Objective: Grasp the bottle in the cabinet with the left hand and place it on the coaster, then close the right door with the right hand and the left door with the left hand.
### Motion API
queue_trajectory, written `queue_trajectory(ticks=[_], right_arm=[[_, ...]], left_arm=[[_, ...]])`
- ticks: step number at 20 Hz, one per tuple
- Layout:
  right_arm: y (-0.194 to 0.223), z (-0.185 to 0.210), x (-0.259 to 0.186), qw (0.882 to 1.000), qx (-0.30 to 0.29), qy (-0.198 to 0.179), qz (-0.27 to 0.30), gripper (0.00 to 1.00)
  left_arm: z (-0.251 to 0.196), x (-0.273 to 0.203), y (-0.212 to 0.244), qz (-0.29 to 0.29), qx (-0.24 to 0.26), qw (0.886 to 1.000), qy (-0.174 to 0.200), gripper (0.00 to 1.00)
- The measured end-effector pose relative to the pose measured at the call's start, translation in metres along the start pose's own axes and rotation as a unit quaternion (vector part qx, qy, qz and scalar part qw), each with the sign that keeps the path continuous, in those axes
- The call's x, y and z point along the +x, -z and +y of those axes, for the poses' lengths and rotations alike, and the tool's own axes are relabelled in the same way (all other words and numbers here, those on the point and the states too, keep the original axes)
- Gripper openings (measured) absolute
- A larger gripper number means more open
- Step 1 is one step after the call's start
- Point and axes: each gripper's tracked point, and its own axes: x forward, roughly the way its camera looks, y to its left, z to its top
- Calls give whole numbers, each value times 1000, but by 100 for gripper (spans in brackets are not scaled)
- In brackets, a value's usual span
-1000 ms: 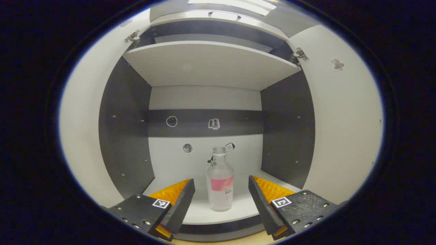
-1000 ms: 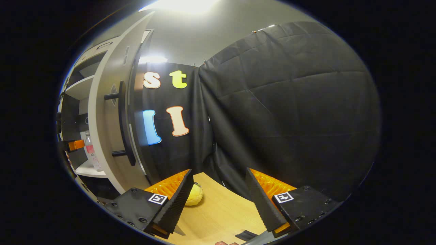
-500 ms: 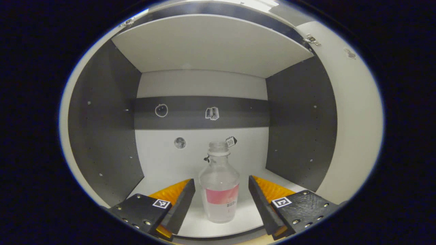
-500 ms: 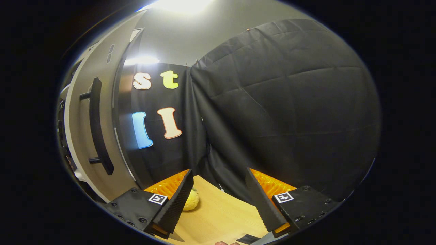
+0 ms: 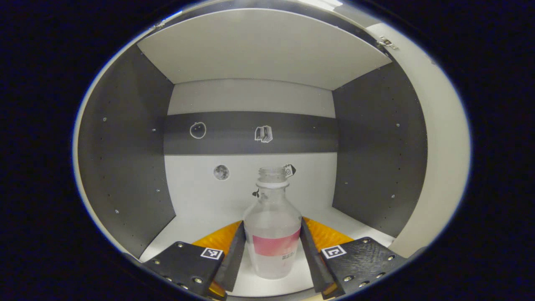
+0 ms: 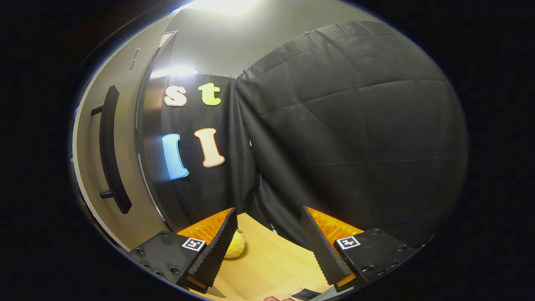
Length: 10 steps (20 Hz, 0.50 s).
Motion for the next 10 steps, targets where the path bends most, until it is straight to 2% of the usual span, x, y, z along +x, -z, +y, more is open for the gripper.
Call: queue_trajectory(ticks=[1, 2, 3, 4, 10], right_arm=[[-1, 2, 1, 1000, 3, -5, 1, 98], [1, 6, 3, 1000, 6, -10, 1, 98], [2, 10, 4, 1000, 9, -15, 1, 98], [6, 17, 5, 1000, 12, -21, 4, 98], [13, 34, 1, 998, 3, -56, 22, 98]], left_arm=[[-3, -3, -3, -2, -3, 1000, 4, 78], [-5, -8, -6, -3, -4, 1000, 4, 68], [-9, -15, -8, -5, -6, 1000, 8, 77], [-11, -22, -14, -10, -7, 1000, 11, 69], [-25, -75, -43, -25, -11, 999, 42, 68]])
